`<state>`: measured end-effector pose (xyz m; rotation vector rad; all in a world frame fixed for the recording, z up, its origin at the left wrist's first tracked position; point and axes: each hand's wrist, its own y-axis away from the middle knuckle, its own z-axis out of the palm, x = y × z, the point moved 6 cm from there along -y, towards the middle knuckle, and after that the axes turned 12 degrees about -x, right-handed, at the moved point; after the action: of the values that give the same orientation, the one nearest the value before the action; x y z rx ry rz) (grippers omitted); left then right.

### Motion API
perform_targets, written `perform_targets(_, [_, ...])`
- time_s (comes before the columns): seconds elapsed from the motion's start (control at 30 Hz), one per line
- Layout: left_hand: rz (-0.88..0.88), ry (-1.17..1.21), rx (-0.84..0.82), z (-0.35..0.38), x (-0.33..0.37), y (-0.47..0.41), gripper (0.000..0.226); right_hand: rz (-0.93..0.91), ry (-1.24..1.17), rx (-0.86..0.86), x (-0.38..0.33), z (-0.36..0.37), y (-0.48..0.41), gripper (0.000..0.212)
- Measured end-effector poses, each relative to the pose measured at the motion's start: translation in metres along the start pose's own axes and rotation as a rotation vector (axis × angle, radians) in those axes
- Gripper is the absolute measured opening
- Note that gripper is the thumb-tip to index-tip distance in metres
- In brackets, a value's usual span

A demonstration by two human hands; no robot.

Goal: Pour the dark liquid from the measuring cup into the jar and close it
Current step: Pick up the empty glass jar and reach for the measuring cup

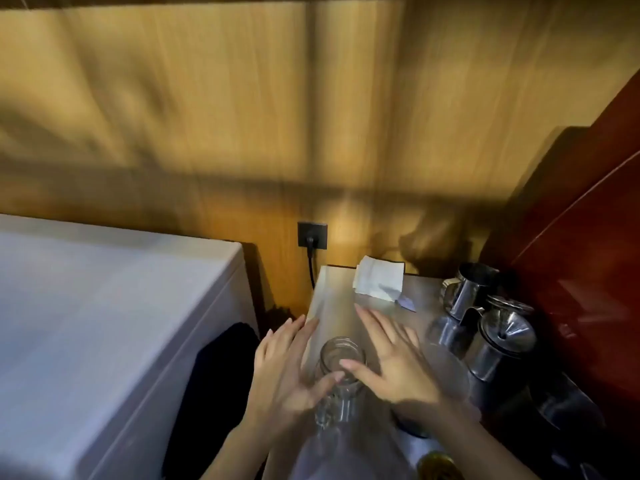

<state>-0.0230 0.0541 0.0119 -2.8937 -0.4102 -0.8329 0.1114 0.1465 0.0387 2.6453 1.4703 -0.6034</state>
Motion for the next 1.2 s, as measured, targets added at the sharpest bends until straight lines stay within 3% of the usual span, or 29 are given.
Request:
perform_targets(0.2, [-0.081, 0.073, -0.182, 0.040, -0.009, 0.001, 0.102, 0.060, 0.024, -0.248, 0.005, 0.031, -0.007, 0.078])
perform_targets(0.43, [-0.079, 0.250, -0.115, 0.040, -0.011, -0.004, 0.057, 0.066, -0.041, -0.224, 0.006, 0.033, -0.005, 0.072])
perform_targets(0.77, [-0.025, 0.307, -0.179, 0.038, -0.007, -0.014, 0.041, 0.119, -0.098, -0.173, 0.005, 0.034, 0.002, 0.071])
perform_targets(0.87, [-0.030, 0.319, -0.229, 0.039, -0.011, -0.015, 0.051, 0.104, -0.089, -0.160, 0.002, 0.033, 0.002, 0.070])
perform_targets(1.0, [0.028, 0.307, -0.384, 0.048, -0.015, -0.006, 0.083, 0.065, -0.055, -0.177, 0.002, 0.027, 0.007, 0.073])
perform_targets(1.2, [0.048, 0.555, -0.300, 0.059, -0.022, -0.001, 0.108, 0.198, 0.037, -0.140, 0.032, 0.006, 0.033, 0.086])
